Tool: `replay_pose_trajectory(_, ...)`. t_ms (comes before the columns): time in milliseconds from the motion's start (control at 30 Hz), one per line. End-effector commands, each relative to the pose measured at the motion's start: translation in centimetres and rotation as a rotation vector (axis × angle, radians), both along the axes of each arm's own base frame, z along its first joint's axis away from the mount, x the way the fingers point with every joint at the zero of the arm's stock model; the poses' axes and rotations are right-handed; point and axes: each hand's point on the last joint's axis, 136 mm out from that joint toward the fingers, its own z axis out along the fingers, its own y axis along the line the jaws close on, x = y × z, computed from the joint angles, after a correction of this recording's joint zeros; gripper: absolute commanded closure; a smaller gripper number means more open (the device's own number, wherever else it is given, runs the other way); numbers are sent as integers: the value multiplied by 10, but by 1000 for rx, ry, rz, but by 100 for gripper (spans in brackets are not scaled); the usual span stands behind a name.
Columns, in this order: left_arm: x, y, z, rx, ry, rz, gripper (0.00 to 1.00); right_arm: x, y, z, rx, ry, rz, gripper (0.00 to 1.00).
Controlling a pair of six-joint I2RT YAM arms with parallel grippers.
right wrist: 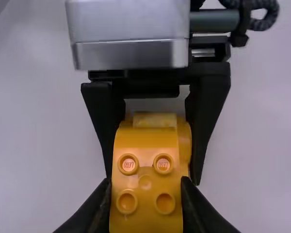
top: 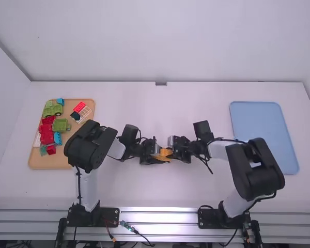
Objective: Assemble lego blocks to make yellow taxi
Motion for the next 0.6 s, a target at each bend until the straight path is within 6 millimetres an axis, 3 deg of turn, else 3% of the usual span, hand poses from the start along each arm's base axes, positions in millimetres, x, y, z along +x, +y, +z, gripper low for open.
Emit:
replay_pose_trajectory(0, -3, 2, -10, 33, 9, 12, 74, 9, 3, -2, -38, 1, -29, 93)
replay_pose_trajectory(567, -3, 2, -10, 33, 11, 13, 75, 10, 10, -14, -2, 69, 3, 96)
